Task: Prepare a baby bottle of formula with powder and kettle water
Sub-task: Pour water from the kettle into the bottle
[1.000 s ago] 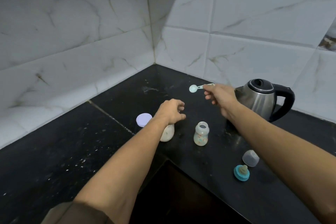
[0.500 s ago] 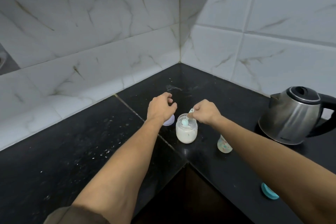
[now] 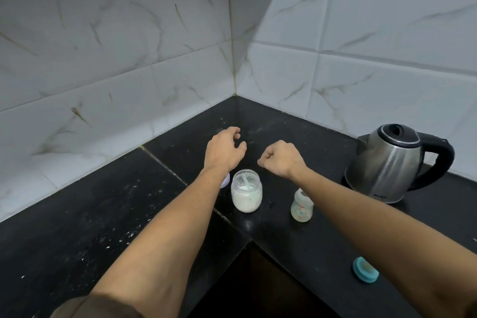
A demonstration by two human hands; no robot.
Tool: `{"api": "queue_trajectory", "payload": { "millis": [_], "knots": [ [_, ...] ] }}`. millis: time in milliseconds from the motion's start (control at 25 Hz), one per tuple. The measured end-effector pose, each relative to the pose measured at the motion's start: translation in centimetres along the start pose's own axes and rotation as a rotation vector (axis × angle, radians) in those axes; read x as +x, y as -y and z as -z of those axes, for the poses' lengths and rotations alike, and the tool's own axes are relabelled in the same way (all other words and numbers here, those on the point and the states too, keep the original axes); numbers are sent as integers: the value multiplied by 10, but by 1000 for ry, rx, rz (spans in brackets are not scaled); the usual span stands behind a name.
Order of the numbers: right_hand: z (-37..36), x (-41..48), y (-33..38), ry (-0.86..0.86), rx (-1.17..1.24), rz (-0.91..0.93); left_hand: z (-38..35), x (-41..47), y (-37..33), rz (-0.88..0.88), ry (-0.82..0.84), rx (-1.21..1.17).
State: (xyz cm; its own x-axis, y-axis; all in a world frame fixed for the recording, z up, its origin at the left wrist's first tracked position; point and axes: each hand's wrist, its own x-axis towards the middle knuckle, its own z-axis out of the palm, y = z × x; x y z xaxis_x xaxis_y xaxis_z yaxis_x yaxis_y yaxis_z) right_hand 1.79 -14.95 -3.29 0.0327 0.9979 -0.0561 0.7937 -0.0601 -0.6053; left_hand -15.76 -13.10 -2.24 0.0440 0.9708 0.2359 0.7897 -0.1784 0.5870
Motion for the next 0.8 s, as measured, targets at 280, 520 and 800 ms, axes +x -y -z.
{"api": "queue_trajectory", "payload": {
  "millis": [280,520,800],
  "knots": [
    [113,-32,-67,-545,232,-144,-59,5,-114,-185,163,-141],
    [185,-72,-172,-811,250,-337,-142,-11,-208,-84,393,-272],
    [197,-65,-224,-625,162,-450,-186,-7,-235,38,322,-221]
  ]
}}
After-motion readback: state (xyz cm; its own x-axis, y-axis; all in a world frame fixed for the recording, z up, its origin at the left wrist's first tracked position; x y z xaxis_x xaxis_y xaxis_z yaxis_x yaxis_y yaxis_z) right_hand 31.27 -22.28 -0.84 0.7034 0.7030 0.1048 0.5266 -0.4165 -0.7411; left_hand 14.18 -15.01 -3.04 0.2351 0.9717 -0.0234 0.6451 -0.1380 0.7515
